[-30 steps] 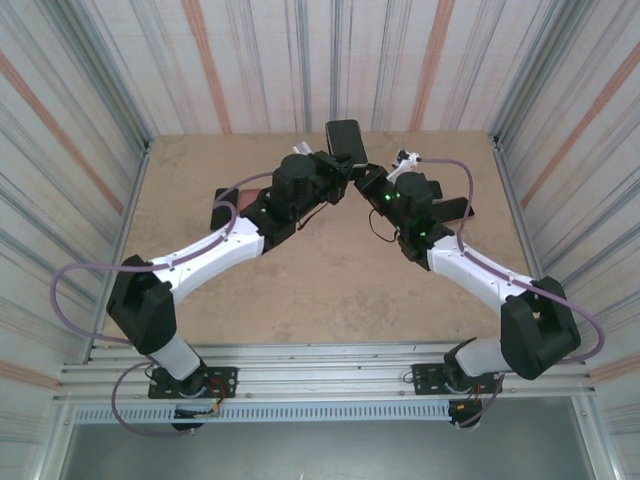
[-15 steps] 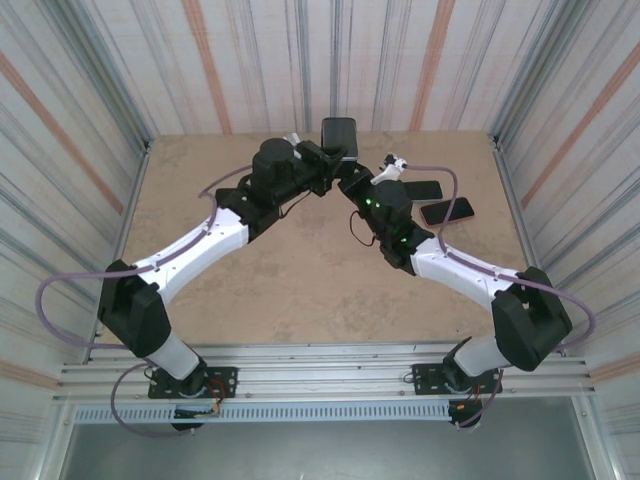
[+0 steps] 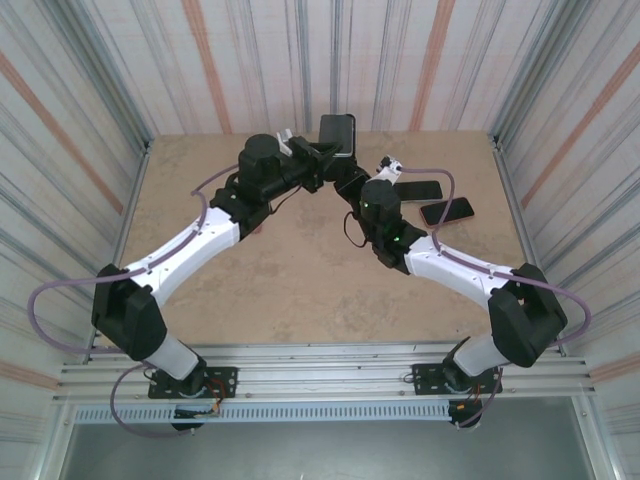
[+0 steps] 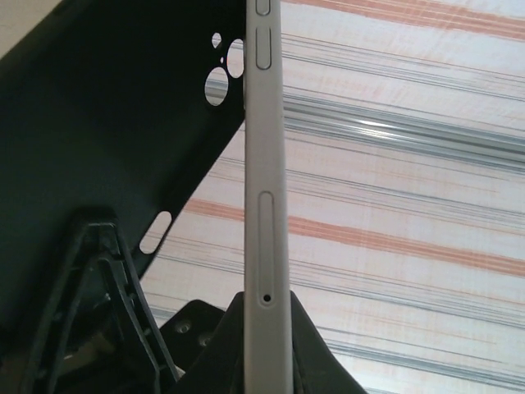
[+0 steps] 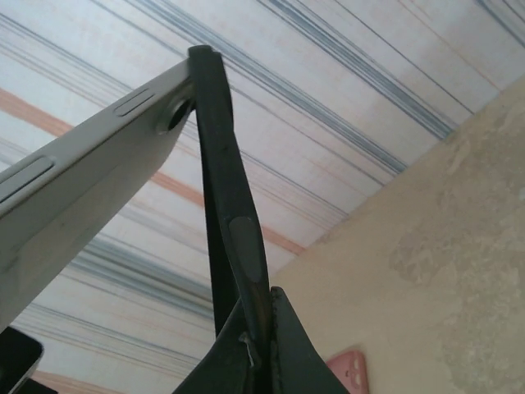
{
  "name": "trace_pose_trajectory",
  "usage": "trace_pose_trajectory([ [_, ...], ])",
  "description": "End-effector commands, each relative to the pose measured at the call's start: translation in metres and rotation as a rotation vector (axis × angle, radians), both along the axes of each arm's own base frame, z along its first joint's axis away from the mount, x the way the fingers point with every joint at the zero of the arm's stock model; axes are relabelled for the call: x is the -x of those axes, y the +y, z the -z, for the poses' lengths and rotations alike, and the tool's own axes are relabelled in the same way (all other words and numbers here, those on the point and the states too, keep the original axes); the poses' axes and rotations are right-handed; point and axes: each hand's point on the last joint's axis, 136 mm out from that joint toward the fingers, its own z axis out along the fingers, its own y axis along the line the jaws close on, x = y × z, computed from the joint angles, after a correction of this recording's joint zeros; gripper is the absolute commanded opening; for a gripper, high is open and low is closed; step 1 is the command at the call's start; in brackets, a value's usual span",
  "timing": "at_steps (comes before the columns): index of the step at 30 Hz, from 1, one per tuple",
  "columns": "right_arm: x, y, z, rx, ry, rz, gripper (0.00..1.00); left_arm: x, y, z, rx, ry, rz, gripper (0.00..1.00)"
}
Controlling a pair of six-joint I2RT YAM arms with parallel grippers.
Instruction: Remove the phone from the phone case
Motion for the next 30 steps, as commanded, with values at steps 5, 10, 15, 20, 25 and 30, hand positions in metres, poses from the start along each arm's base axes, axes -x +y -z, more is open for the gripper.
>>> trace_pose_trajectory([
  [5,-0.001,-0.010,0.006,-0.017,0.037,0.009,0.00,0.015,0.039,-0.070,0.098,-0.221,-0.027,0.00],
  [10,0.001,-0.005,0.003,-0.009,0.026,-0.049,0.00,0.011,0.058,-0.044,0.037,-0.218,-0.026,0.00],
  [15,0.003,0.005,0.029,-0.015,0.093,-0.104,0.00,-0.003,0.081,-0.006,-0.047,-0.237,-0.028,0.00],
  [20,0.002,0.012,0.059,-0.042,0.151,-0.121,0.00,-0.016,0.097,0.047,-0.145,-0.222,-0.036,0.00],
  [25,0.002,0.024,0.086,-0.076,0.227,-0.134,0.00,-0.027,0.106,0.096,-0.205,-0.215,-0.033,0.00],
  [30,0.002,0.031,0.112,-0.093,0.294,-0.135,0.00,-0.032,0.114,0.146,-0.272,-0.169,-0.040,0.00],
])
